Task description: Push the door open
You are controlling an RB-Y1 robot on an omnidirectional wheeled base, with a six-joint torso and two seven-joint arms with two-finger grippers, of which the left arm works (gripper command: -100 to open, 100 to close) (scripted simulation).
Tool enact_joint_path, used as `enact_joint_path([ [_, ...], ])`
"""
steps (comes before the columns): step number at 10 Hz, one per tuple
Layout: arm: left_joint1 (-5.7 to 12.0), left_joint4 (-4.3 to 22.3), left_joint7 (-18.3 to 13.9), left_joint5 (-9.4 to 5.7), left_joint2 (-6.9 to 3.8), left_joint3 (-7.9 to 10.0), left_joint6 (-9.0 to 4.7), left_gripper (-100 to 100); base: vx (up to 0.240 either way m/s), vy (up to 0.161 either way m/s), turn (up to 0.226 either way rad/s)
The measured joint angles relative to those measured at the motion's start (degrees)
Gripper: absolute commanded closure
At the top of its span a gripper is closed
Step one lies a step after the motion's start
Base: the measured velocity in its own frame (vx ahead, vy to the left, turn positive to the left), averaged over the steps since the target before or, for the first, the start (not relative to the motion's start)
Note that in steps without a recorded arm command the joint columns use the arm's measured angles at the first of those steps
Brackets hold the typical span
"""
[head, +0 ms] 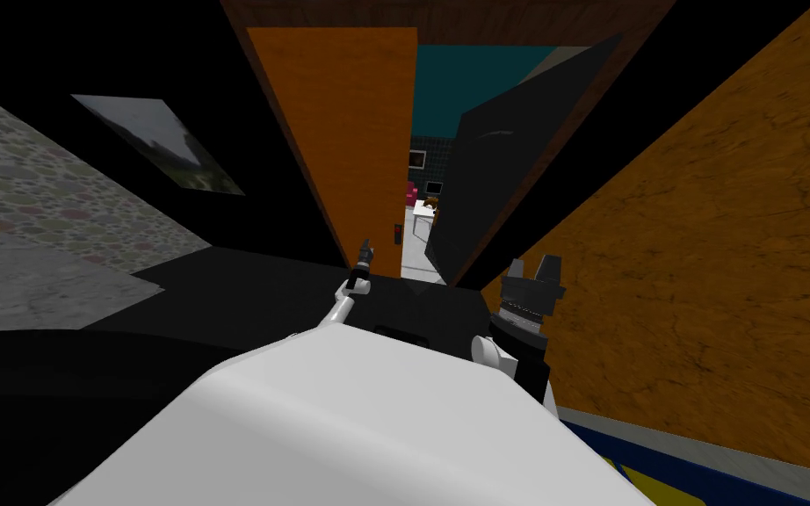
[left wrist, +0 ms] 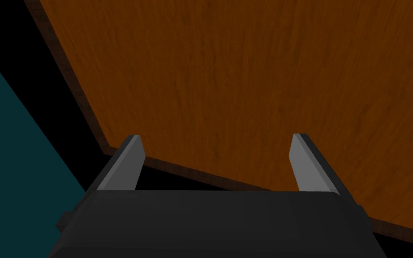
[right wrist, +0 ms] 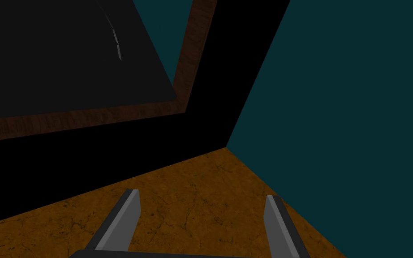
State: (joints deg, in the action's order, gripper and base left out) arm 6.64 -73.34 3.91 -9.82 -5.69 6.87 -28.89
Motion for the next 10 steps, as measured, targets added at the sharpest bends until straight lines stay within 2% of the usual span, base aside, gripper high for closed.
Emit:
enact_joint_path([
  [2, 2.00, 3.55, 0.46, -0.38, -0.21, 0.59, -0.28, -100, 0.066, 0.016, -0.059],
  [5, 3.99, 6.98, 1.18, -0.72, -0.24, 1.22, -0.12, -100, 0.051, 0.014, -0.048],
  [10, 8.87, 15.57, 2.20, -1.58, -0.80, 2.57, -1.12, -100, 0.067, 0.014, -0.057],
])
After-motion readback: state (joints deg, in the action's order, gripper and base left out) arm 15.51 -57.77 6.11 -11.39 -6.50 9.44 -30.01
